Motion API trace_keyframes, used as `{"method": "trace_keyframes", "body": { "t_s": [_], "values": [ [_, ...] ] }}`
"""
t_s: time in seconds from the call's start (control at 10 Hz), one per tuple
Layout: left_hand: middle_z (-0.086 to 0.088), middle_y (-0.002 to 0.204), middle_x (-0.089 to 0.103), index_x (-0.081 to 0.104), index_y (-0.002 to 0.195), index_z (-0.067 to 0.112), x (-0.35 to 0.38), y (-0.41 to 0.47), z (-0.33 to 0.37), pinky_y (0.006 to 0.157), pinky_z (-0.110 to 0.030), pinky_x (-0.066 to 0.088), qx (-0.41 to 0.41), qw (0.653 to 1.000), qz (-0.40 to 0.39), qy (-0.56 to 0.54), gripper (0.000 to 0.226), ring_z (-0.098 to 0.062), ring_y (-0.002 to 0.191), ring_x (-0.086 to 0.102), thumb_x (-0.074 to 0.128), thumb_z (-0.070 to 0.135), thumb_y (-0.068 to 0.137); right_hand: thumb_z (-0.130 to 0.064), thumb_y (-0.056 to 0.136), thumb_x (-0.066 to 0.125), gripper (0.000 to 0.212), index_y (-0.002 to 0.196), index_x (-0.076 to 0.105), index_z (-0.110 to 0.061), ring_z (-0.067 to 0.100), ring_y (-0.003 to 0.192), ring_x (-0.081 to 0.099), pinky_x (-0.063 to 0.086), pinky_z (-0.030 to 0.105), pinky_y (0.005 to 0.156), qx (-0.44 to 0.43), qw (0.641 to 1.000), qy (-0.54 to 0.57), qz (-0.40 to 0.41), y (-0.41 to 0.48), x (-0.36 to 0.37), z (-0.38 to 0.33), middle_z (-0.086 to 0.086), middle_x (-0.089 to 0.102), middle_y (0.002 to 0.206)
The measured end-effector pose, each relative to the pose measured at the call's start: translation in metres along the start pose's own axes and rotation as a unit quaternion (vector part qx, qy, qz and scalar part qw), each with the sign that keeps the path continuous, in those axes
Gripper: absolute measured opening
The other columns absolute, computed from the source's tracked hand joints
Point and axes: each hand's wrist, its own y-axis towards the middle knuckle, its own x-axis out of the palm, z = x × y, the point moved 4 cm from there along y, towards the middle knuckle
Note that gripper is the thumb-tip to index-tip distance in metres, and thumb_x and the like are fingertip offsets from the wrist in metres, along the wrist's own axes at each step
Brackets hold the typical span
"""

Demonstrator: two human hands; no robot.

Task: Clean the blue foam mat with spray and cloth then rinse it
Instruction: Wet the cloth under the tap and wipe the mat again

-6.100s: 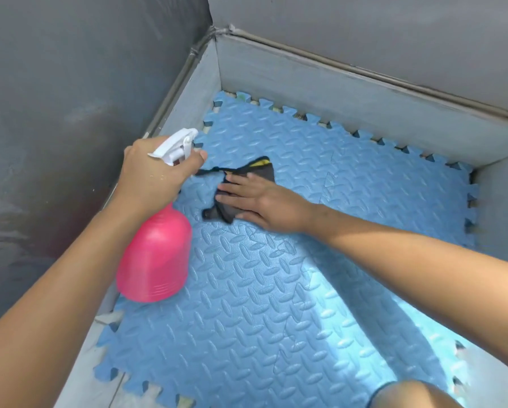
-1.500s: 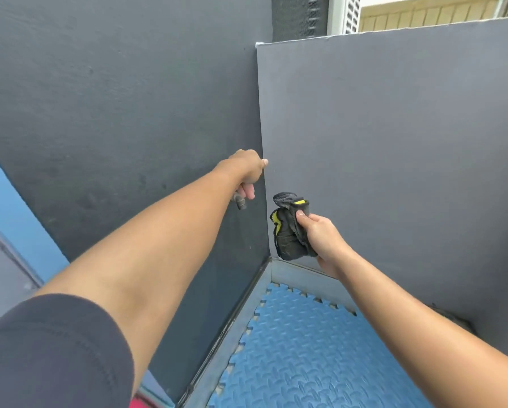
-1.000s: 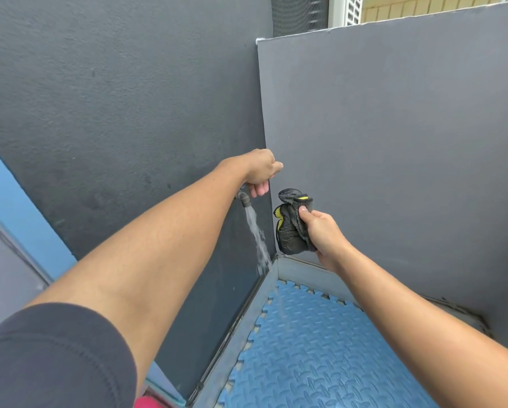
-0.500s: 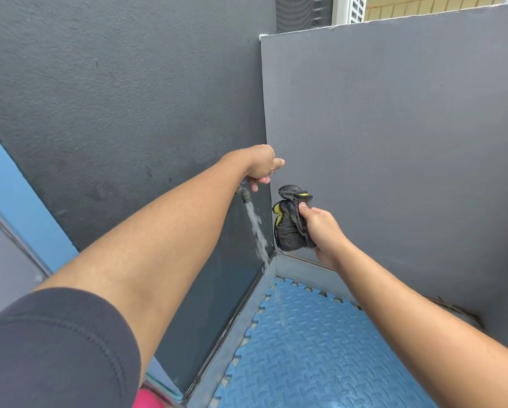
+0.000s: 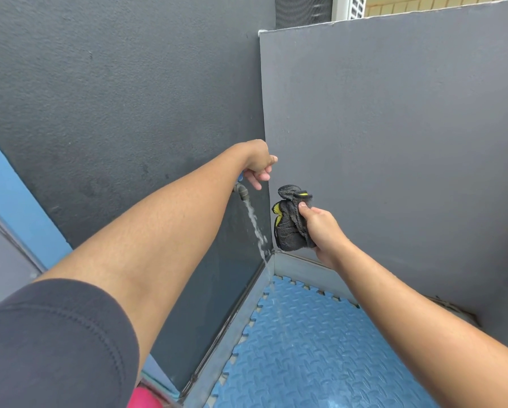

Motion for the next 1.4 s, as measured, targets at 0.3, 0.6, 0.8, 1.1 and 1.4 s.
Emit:
{"method": "trace_keyframes", "body": {
  "t_s": [0.3, 0.6, 0.8, 1.1, 1.4],
  "values": [
    [-0.016, 0.122, 0.062, 0.052, 0.134, -0.001, 0.003, -0.01, -0.003, 0.097, -0.042, 0.048, -0.021, 0.983, 0.163, 0.085, 0.035, -0.033, 0.118, 0.06, 0.05, 0.003, 0.099, -0.047, 0.102, 0.051, 0.048, 0.116, 0.068, -0.004, 0.032, 0.104, 0.074, 0.055, 0.053, 0.099, 0.027, 1.0, -0.007, 0.003, -0.007, -0.022, 0.031, 0.013, 0.078, 0.107],
    [-0.013, 0.127, 0.067, 0.063, 0.127, 0.007, 0.229, -0.036, -0.073, 0.101, -0.048, 0.049, 0.256, 0.94, 0.183, 0.131, 0.036, -0.033, 0.128, 0.057, 0.061, 0.027, 0.097, -0.014, 0.089, 0.077, 0.011, 0.098, 0.069, -0.014, 0.02, 0.073, 0.062, 0.045, 0.026, 0.058, 0.176, 0.974, -0.141, 0.009, -0.045, -0.06, 0.228, 0.011, 0.07, 0.093],
    [-0.015, 0.145, 0.057, 0.054, 0.143, 0.006, 0.399, -0.014, -0.241, 0.114, -0.043, 0.036, 0.068, 0.996, 0.01, 0.064, 0.042, -0.036, 0.137, 0.049, 0.056, 0.023, 0.104, -0.015, 0.087, 0.077, 0.029, 0.113, 0.072, -0.003, 0.02, 0.09, 0.063, 0.052, 0.04, 0.092, 0.203, 0.951, -0.211, -0.103, -0.059, -0.05, 0.371, 0.006, 0.069, 0.096],
    [-0.012, 0.17, 0.025, 0.037, 0.159, 0.013, 0.496, -0.025, -0.319, 0.129, -0.051, 0.015, 0.072, 0.993, 0.052, 0.082, 0.058, -0.03, 0.16, 0.015, 0.031, 0.038, 0.107, -0.064, 0.1, 0.044, 0.067, 0.156, 0.039, -0.028, 0.024, 0.159, 0.009, 0.009, 0.05, 0.128, -0.187, 0.75, -0.609, -0.178, -0.106, -0.033, 0.435, 0.0, 0.025, 0.169],
    [-0.006, 0.172, 0.02, 0.034, 0.161, 0.016, 0.496, -0.026, -0.321, 0.13, -0.045, 0.011, 0.06, 0.993, 0.06, 0.079, 0.059, -0.024, 0.161, 0.012, 0.034, 0.036, 0.106, -0.034, 0.106, 0.049, 0.045, 0.15, 0.051, -0.024, 0.043, 0.15, 0.029, 0.029, 0.057, 0.122, -0.14, 0.777, -0.613, 0.031, -0.021, -0.137, 0.42, 0.004, 0.04, 0.161]
  ]
}}
